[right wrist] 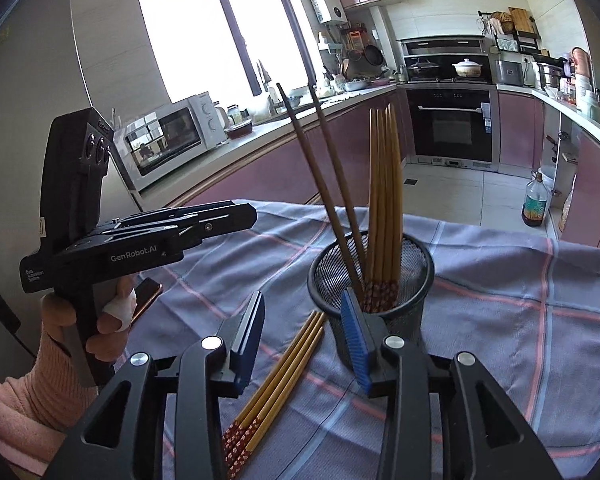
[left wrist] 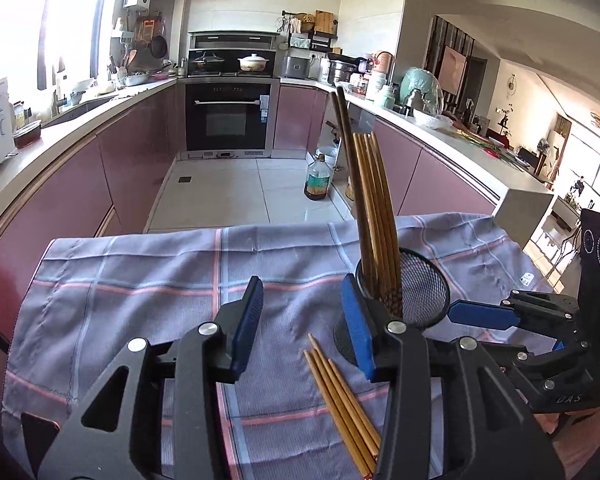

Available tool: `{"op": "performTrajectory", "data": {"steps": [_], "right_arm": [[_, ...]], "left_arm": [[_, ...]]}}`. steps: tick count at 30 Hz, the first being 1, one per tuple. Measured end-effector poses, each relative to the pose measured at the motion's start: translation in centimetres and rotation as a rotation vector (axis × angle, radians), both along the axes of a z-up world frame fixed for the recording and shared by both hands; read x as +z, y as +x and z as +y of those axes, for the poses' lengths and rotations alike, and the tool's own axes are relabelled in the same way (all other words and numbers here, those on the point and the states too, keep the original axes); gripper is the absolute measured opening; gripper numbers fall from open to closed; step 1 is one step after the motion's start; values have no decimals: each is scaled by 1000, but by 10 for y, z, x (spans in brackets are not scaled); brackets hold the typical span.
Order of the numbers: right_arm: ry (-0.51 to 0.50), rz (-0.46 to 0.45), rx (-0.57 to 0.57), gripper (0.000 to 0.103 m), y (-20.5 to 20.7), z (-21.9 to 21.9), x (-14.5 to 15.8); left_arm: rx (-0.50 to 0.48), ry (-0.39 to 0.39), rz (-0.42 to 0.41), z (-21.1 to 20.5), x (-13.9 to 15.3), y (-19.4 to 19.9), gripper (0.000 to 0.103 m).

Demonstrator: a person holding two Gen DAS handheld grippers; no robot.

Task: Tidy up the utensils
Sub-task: 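Move both open tools back down to the remaining chopsticks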

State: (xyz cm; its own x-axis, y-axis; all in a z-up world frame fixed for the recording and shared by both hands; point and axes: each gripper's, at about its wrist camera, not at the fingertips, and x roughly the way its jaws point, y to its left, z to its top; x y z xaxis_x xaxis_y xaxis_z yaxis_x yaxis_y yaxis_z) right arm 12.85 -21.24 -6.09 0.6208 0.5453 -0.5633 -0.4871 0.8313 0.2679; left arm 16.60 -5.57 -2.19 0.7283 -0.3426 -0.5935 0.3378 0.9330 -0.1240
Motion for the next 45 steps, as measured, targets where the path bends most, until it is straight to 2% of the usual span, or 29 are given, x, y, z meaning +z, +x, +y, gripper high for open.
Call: {"op": "performTrajectory", "data": {"steps": [10,17,24,39,45], "right_arm": [[-63,162,29,37,-4,21,-50],[-112,202,38,37,-12,35,-73],[-135,210,28,37,-17,39,-82],[-227,162,14,34,-23,42,-81],[-230,164,12,31,-23,41,-82]], "left_arm": [[-20,48,134,9,-65,-34,41],[-40,80,200,2,-100,-48,41],[-68,100,229,-13,-111,-53,41],[-100,117,246,-21,-118,-55,42],[-106,128,260,-18,-119,-54,34]]}}
